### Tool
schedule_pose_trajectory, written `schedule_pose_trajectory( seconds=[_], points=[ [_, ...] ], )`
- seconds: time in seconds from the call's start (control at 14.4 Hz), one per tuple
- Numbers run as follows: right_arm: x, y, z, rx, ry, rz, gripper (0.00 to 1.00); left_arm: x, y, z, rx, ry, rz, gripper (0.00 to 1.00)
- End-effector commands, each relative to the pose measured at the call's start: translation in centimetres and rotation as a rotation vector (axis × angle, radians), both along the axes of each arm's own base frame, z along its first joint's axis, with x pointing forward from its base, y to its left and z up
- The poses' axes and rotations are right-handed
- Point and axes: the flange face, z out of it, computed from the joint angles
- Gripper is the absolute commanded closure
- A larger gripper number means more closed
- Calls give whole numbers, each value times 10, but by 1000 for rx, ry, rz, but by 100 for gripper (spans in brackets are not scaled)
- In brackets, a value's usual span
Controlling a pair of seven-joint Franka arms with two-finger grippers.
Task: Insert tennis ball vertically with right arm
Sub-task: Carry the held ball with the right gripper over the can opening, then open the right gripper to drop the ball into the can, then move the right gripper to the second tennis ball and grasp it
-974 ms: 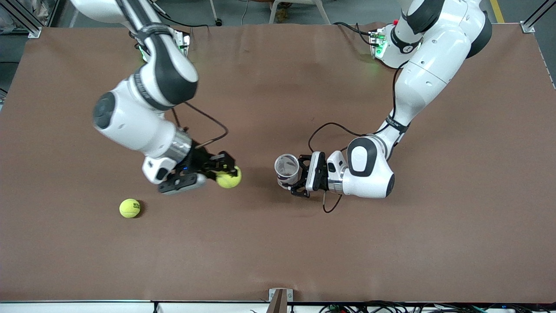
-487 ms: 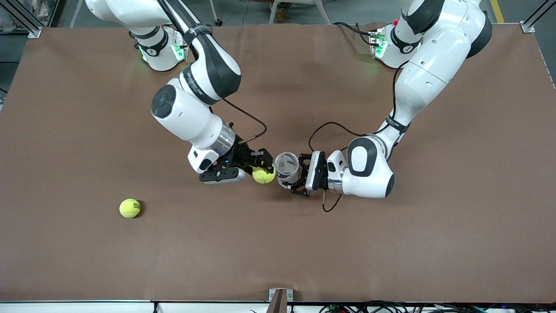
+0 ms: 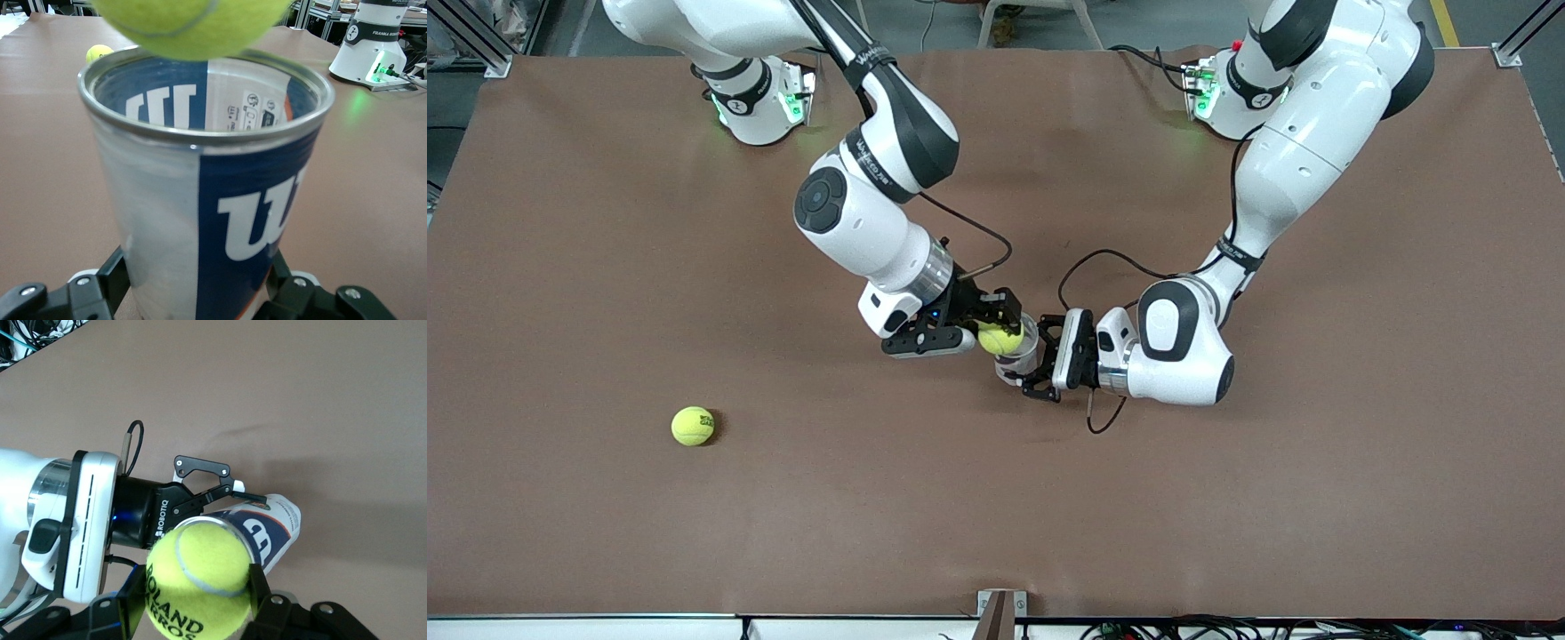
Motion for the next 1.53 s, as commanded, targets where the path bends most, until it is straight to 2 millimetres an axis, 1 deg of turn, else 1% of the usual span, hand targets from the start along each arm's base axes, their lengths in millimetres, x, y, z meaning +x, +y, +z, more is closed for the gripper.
schedule_pose_trajectory(
  seconds=[0.0, 0.28, 0.35, 0.42, 0.49, 0.56, 0.63, 0.7, 0.84, 0.9, 1.18, 1.32, 1.39, 1.46],
  points=[
    [1, 4, 5, -7, -2, -17, 70, -4, 3, -1, -1, 2, -12, 18],
    [0, 4, 3, -10, 5, -13, 70, -4, 2, -1, -1, 2, -14, 18],
    [-1, 5, 3, -10, 5, -12, 69, -4, 2, -1, -1, 3, -13, 18],
    [0, 5, 3, -9, 2, -13, 66, -4, 2, -1, 0, 4, -12, 18],
    [-1, 6, 3, -9, -3, -13, 48, -4, 2, -1, 0, 6, -12, 18],
    [0, 5, 3, -20, -12, -8, 16, -4, 2, -1, 1, 7, -11, 18],
    [0, 6, 3, -41, -28, 7, 0, -4, 2, -1, 1, 8, -10, 17],
    [-1, 7, 3, -45, -26, 8, 0, -4, 3, -2, 2, 9, -9, 17],
    [-4, 9, 2, -48, -23, 11, 0, -6, -2, 0, -3, 11, -11, 17],
    [-4, 9, 2, -47, -20, 10, 0, -5, 0, -1, 0, 12, -10, 17],
    [-3, 9, 4, -36, 16, -57, 0, -5, 0, -1, -1, 9, -11, 17],
    [7, -7, 8, -41, 25, -102, 0, -6, -1, -2, -2, 7, -15, 17],
    [20, -31, 7, -70, 48, -127, 0, -6, 0, -2, -2, 5, -15, 17],
    [33, -62, 4, -117, 94, -150, 0, -6, 0, -2, 0, 3, -17, 17]
  ],
)
